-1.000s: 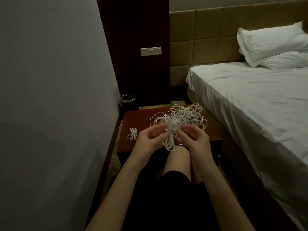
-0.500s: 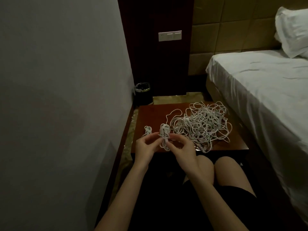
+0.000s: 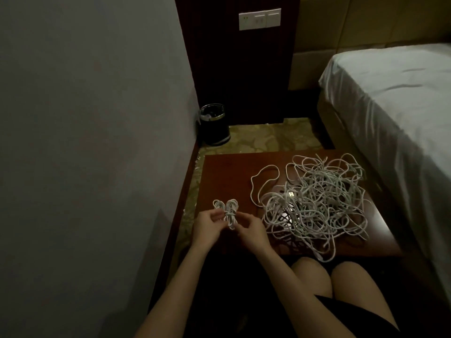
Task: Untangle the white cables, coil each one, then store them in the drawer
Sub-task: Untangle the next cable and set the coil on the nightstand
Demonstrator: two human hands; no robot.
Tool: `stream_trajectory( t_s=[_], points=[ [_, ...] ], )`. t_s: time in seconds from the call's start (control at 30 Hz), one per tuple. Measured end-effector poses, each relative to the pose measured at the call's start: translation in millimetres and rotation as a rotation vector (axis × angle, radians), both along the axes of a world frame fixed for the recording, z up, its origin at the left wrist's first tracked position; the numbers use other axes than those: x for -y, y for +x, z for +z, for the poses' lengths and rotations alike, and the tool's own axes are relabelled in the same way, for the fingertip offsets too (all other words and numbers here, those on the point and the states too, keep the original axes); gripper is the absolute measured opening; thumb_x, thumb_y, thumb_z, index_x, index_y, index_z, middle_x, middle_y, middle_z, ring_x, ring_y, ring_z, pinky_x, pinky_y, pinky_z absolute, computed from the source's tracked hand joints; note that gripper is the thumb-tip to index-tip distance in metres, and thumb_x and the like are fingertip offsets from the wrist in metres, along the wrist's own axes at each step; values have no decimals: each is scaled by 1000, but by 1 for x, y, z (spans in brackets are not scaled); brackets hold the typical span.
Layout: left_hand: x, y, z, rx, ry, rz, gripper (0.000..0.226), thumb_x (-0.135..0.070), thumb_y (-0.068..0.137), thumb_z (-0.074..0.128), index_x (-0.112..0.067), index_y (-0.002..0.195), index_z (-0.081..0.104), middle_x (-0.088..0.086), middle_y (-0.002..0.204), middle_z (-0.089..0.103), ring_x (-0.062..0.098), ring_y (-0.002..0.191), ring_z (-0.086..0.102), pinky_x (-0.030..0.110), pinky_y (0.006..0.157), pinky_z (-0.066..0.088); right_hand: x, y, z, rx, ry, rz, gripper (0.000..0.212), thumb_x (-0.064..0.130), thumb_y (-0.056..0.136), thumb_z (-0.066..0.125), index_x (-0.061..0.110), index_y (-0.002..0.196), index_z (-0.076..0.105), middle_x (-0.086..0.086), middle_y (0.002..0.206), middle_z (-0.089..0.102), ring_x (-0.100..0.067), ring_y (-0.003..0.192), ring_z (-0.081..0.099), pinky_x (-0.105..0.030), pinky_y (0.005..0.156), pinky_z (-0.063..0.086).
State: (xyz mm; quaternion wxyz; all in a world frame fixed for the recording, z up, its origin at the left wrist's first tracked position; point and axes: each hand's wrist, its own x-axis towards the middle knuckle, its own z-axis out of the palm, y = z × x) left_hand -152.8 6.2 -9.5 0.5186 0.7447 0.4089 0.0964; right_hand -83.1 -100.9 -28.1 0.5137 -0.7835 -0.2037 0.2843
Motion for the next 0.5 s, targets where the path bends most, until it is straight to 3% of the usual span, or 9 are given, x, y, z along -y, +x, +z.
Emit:
stream_trajectory(
  t_s=[0.07, 0.13, 0.23, 0.3, 0.43, 0.5],
  points=[
    [-4, 4, -9, -41, 17, -16, 44, -4, 82, 74, -5, 124, 62, 8, 119, 68, 8, 100, 61, 12, 81, 44, -4, 4, -9, -3, -39, 16, 36, 18, 95, 58, 12, 131, 59, -4, 137, 57, -23, 143, 28, -38, 116, 24],
    [-6, 7, -17, -72, 50, -24, 42, -5, 82, 74, -4, 122, 64, 9, 117, 69, 8, 98, 63, 10, 78, 47, -4, 8, -15, 15, -72, 31, 34, 17, 98, 54, 12, 131, 59, -5, 138, 56, -23, 144, 24, -35, 116, 19],
    [-6, 9, -19, -112, 117, -58, 38, -4, 84, 72, -4, 121, 65, 8, 115, 70, 5, 90, 61, 2, 66, 45, -1, 9, -14, 32, -105, 94, 32, 18, 99, 51, 12, 129, 61, -6, 129, 63, -13, 128, 45, -24, 113, 21],
    [-6, 10, -16, -127, 174, -76, 36, -6, 84, 72, -6, 120, 66, 7, 114, 70, 4, 90, 62, 6, 71, 45, 2, 9, -9, 59, -126, 125, 32, 19, 99, 51, 15, 128, 62, -7, 118, 69, -13, 114, 57, -21, 108, 28],
    [-4, 20, -1, -52, 228, -105, 31, -16, 84, 73, -13, 115, 69, -1, 112, 70, 4, 92, 62, 9, 74, 44, 17, 17, 12, 177, -142, 156, 33, 12, 96, 53, 9, 128, 61, -5, 119, 66, -17, 109, 62, -19, 86, 42],
    [6, 34, 9, -18, 225, -172, 29, -21, 86, 72, -17, 115, 69, -9, 110, 66, 3, 98, 58, 8, 75, 41, 28, 25, 24, 256, -125, 138, 30, 8, 93, 54, 9, 120, 66, -6, 113, 70, -16, 99, 65, -23, 82, 47]
  ],
)
